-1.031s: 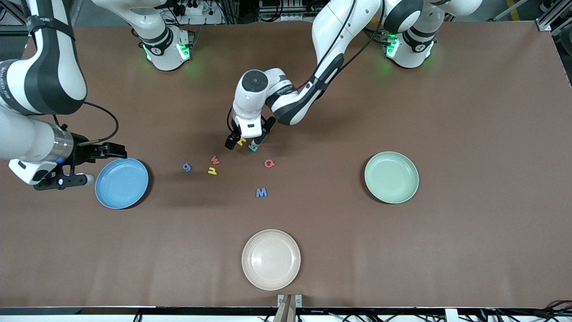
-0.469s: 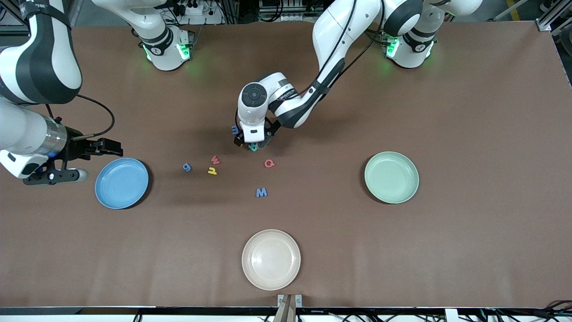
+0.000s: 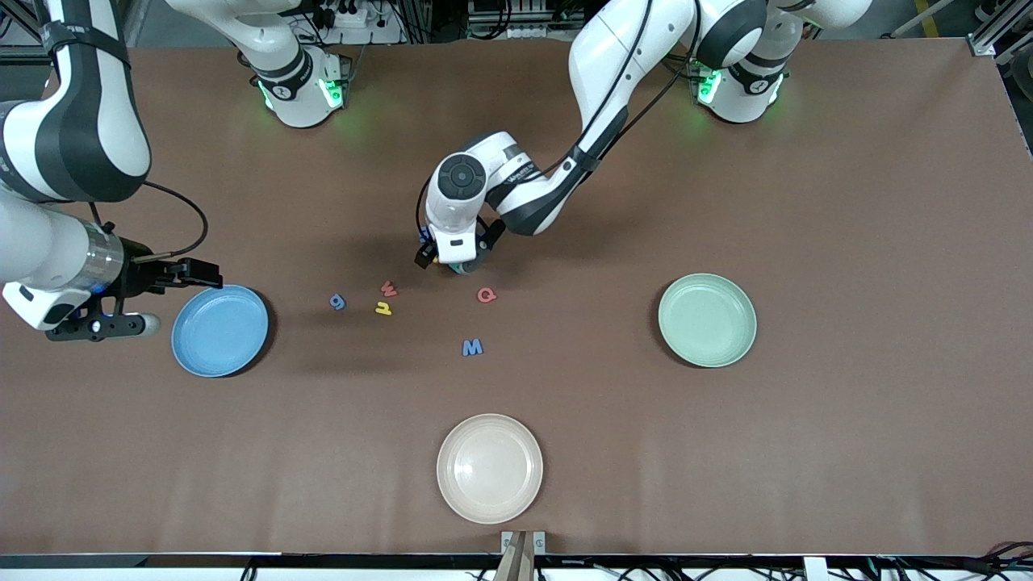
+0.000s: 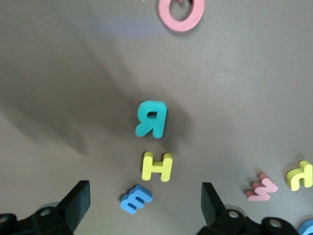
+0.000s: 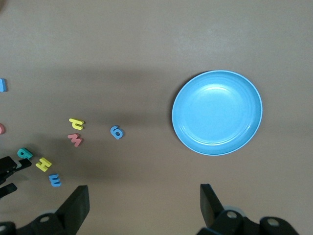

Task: Sort upper and lower case letters into plates
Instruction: 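Lower the left gripper onto the yellow H while the right gripper approaches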

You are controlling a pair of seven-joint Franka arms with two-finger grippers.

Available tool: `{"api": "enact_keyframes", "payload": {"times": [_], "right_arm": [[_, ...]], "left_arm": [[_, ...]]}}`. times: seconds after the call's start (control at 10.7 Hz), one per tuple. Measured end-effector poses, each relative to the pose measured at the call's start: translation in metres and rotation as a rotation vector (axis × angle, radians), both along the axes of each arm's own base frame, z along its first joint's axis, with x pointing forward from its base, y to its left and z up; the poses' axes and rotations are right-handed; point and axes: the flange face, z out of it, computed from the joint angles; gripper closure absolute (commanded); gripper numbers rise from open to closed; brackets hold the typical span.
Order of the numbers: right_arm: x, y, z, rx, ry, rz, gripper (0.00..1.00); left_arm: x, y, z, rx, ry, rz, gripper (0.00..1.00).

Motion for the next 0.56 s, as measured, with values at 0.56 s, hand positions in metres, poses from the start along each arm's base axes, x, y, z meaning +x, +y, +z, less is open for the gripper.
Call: {"api": "enact_keyframes", "payload": {"times": [0.56], "right_arm": [[0.014,-0.003,-0.106,-0.008,-0.028,-0.016,0.0]], "left_arm": [[0.006,-0.004,-0.025,-0.128,0.041,0.017,0.0]]}}
